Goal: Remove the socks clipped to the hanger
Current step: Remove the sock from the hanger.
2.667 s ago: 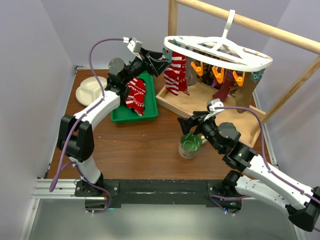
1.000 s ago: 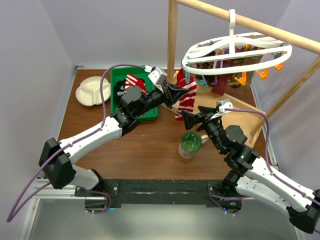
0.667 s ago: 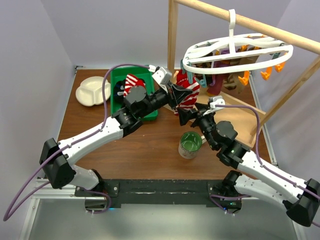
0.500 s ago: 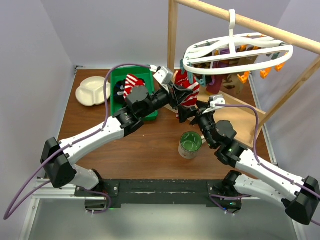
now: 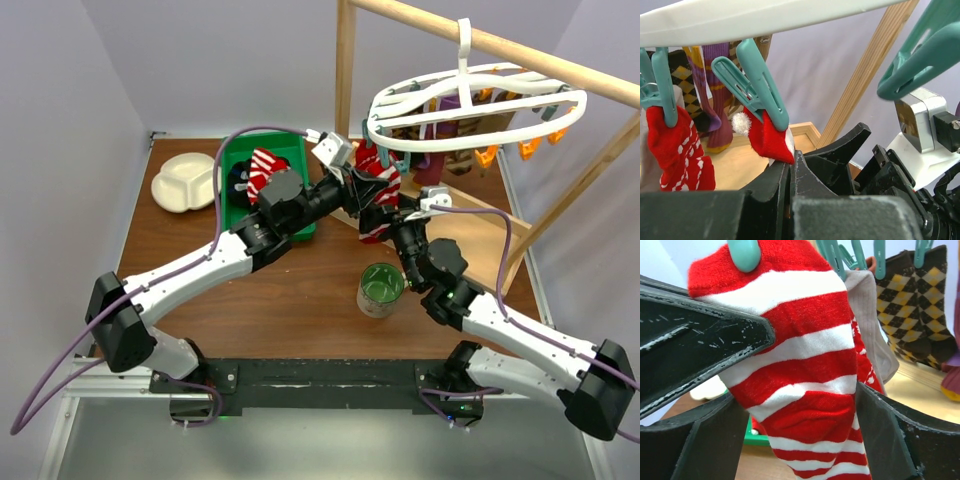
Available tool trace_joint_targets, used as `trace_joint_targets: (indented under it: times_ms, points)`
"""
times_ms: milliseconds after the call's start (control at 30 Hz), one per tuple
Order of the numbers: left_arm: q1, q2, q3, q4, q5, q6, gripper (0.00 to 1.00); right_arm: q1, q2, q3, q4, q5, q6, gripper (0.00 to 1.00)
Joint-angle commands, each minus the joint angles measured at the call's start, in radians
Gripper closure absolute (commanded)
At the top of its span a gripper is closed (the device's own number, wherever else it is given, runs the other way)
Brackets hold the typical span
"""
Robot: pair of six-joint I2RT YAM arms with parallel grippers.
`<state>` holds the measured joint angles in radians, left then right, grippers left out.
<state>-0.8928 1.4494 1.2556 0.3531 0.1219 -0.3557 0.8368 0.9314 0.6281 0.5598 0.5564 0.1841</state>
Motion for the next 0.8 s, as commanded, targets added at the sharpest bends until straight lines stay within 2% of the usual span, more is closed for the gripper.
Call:
trace_joint_targets:
  times_ms: [0, 33, 100, 133, 200, 233, 300, 400, 467, 500, 567, 767]
  points:
    - [-0.011, 0.017, 0.05, -0.006, 0.001, -0.009, 1.0, -0.002, 0.018, 0.038, 0.097, 0.074, -0.025, 0.19]
    - [-0.011, 0.019, 0.051, -0.005, 0.001, -0.012, 1.0, -0.001, 0.015, 0.038, 0.098, 0.077, -0.031, 0.31]
    - [-0.011, 0.023, 0.057, -0.006, 0.001, -0.012, 1.0, -0.002, 0.011, 0.036, 0.097, 0.076, -0.034, 0.48]
    - [-0.012, 0.023, 0.06, -0.006, -0.001, -0.011, 1.0, -0.002, 0.004, 0.035, 0.091, 0.076, -0.034, 0.65]
    - [-0.011, 0.028, 0.064, -0.006, -0.007, -0.011, 1.0, -0.002, -0.003, 0.033, 0.078, 0.074, -0.034, 0.79]
    - [-0.011, 0.029, 0.068, -0.008, -0.01, -0.009, 1.0, -0.002, -0.012, 0.033, 0.062, 0.073, -0.032, 0.9]
    - [-0.012, 0.037, 0.076, -0.008, -0.013, -0.011, 1.0, -0.002, -0.022, 0.03, 0.049, 0.068, -0.025, 0.98]
    - [-0.011, 0.046, 0.093, -0.006, -0.014, -0.019, 0.99, -0.002, -0.039, 0.022, 0.026, 0.06, -0.011, 1.0]
    - [-0.011, 0.049, 0.099, 0.001, -0.016, -0.028, 0.95, -0.002, -0.046, 0.021, 0.009, 0.06, -0.005, 1.0]
    - [-0.011, 0.051, 0.1, 0.007, -0.018, -0.031, 0.89, -0.002, -0.049, 0.016, 0.005, 0.054, -0.002, 1.0]
    - [-0.011, 0.046, 0.102, 0.012, -0.019, -0.037, 0.85, -0.002, -0.055, 0.013, -0.001, 0.051, 0.002, 1.0]
    - [-0.011, 0.02, 0.093, 0.027, -0.031, -0.046, 0.65, -0.002, -0.068, 0.01, -0.023, 0.034, 0.011, 1.0]
